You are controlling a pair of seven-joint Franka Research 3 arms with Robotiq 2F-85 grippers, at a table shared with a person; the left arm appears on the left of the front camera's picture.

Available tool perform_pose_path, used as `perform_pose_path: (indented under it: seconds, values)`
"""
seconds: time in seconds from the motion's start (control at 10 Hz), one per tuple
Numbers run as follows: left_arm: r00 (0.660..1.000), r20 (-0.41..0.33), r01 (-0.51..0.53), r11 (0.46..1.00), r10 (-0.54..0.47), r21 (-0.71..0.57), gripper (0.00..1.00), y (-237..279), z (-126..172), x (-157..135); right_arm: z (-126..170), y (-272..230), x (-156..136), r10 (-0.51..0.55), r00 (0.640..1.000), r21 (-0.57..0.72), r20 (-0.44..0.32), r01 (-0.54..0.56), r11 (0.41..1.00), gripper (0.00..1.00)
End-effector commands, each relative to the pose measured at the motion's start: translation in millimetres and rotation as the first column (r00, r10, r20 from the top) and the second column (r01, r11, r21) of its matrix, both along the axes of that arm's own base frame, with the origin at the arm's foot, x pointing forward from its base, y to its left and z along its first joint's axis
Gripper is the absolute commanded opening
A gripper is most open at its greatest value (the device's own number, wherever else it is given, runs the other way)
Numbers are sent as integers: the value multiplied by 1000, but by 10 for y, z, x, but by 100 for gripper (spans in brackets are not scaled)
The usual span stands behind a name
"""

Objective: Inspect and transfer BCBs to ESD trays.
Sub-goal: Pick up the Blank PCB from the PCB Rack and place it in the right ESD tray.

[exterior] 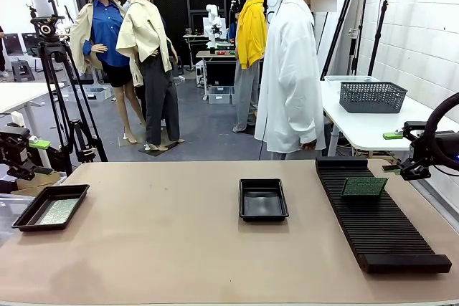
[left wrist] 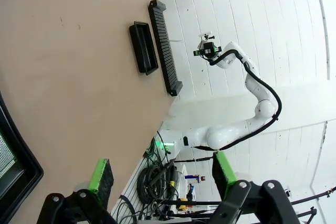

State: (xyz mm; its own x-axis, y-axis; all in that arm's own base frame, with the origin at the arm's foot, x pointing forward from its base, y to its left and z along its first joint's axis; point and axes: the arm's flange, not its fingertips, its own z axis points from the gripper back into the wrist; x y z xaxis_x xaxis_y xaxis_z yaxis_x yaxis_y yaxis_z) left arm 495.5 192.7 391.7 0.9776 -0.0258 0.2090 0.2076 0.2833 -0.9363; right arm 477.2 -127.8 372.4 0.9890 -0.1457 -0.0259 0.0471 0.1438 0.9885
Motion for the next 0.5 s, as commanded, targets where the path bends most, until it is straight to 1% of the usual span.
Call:
perform_pose_path:
  seconds: [0.0, 0.4]
  values:
    - [1000, 3, 4, 1000, -4, 7, 100, 11, 18, 13, 4, 11, -7, -1, 1000, -1, 1, 1, 1000, 100]
    - [1000, 3, 4, 1000, -4, 7, 100, 11, 18, 13, 4, 11, -7, -1, 1000, -1, 1, 1, 1000, 100]
